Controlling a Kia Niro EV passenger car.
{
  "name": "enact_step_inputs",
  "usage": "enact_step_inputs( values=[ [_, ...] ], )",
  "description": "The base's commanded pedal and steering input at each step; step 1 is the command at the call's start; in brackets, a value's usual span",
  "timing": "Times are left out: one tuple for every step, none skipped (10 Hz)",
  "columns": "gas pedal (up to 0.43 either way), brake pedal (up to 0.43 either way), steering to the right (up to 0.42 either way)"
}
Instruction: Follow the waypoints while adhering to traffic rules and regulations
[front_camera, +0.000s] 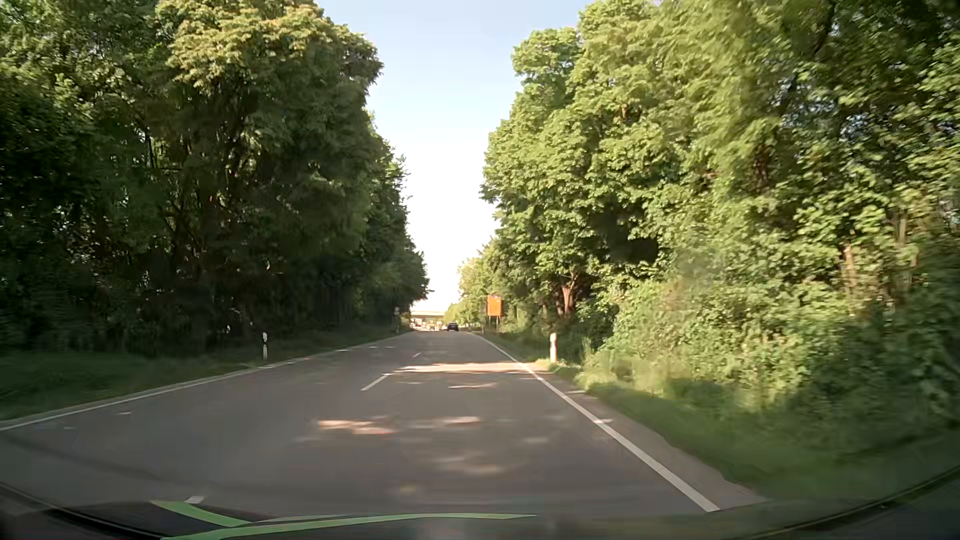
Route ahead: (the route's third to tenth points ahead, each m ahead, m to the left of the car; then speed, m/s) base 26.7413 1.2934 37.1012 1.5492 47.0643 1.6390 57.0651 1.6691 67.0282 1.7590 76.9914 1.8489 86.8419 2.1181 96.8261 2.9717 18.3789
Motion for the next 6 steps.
enact_step_inputs(
  values=[
    [0.059,0.0,-0.005],
    [0.059,0.0,-0.005],
    [0.059,0.0,-0.005],
    [0.047,0.0,-0.005],
    [0.047,0.0,-0.005],
    [0.039,0.0,-0.005]
  ],
)
